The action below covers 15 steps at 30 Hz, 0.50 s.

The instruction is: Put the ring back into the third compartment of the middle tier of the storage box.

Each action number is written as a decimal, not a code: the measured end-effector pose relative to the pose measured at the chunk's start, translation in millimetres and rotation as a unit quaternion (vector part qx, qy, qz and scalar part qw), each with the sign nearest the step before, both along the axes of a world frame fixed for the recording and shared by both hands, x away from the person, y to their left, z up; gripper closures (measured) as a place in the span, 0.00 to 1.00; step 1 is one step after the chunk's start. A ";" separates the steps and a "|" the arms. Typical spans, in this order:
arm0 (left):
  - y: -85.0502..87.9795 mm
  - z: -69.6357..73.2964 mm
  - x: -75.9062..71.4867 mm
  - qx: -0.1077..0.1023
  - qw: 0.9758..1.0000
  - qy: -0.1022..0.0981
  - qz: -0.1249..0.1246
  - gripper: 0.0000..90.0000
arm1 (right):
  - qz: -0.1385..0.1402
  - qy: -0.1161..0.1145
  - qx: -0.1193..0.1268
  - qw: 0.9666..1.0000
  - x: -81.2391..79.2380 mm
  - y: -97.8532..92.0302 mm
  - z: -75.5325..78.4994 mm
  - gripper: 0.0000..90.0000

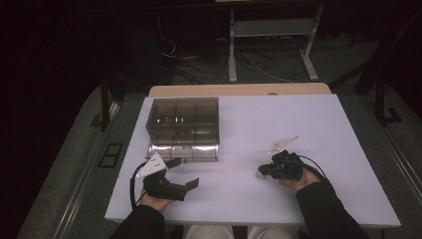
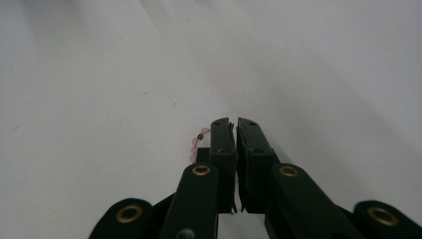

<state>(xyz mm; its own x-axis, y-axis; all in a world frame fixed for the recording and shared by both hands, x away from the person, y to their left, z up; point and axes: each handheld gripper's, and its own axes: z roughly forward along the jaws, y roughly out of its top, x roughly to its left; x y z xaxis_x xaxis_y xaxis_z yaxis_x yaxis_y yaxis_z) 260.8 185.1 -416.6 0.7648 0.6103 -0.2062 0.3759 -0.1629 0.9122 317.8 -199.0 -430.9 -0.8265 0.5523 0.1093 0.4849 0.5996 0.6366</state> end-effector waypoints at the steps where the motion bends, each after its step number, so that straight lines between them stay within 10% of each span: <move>1: 0.0 0.0 0.0 0.000 1.000 0.000 0.000 0.00 | -0.001 0.001 0.002 1.000 0.0 -0.7 1.0 0.95; 15: 0.2 0.1 -0.2 -0.002 1.000 0.001 0.001 0.00 | -0.003 0.008 0.035 0.999 -0.5 -4.9 10.6 0.95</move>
